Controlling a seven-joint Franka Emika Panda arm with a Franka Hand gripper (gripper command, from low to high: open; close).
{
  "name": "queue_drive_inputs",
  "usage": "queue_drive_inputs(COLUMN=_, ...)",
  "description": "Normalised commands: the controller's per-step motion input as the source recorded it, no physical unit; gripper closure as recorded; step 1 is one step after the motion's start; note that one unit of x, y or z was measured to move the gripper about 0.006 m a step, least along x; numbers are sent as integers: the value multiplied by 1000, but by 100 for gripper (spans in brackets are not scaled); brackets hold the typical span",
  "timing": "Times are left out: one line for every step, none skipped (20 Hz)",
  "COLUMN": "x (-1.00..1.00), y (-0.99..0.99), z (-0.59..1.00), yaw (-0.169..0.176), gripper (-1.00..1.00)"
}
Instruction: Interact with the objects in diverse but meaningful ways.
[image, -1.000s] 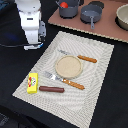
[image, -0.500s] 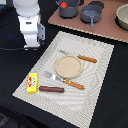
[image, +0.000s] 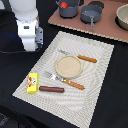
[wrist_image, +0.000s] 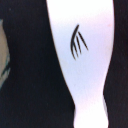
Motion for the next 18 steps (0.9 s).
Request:
queue_drive_inputs(x=-60, y=0, z=-163, yaw=30, gripper=100)
queue_drive_inputs(x=-54, y=0, z=-163, yaw=30, gripper=100)
queue_drive_inputs(x=-46, y=0, z=-157, yaw=30, gripper=100)
queue_drive_inputs(x=-57, y=0, z=-160, yaw=29, gripper=100)
queue_drive_inputs(x=-66, y=0, z=-160, yaw=30, gripper=100)
queue_drive_inputs(x=-63, y=0, z=-160, yaw=30, gripper=100)
queue_drive_inputs(x=-77, y=0, z=-166, yaw=28, gripper=100)
queue_drive_inputs(x=-89, y=0, z=-160, yaw=27, gripper=100)
queue_drive_inputs(x=-89, y=0, z=-160, yaw=26, gripper=100)
queue_drive_inputs(x=-71, y=0, z=-149, yaw=26, gripper=100)
queue_drive_inputs(x=-80, y=0, z=-114, yaw=29, gripper=100)
queue_drive_inputs(x=-60, y=0, z=-49, yaw=32, gripper=100)
queue_drive_inputs(x=-26, y=0, z=0, yaw=32, gripper=100)
queue_drive_inputs(x=0, y=0, z=49, yaw=25, gripper=100)
queue_drive_inputs(x=0, y=43, z=303, yaw=0, gripper=100)
queue_drive_inputs(x=114, y=129, z=574, yaw=0, gripper=100)
queue_drive_inputs(x=149, y=146, z=751, yaw=-1, gripper=100)
queue_drive_inputs(x=220, y=189, z=914, yaw=-19, gripper=100)
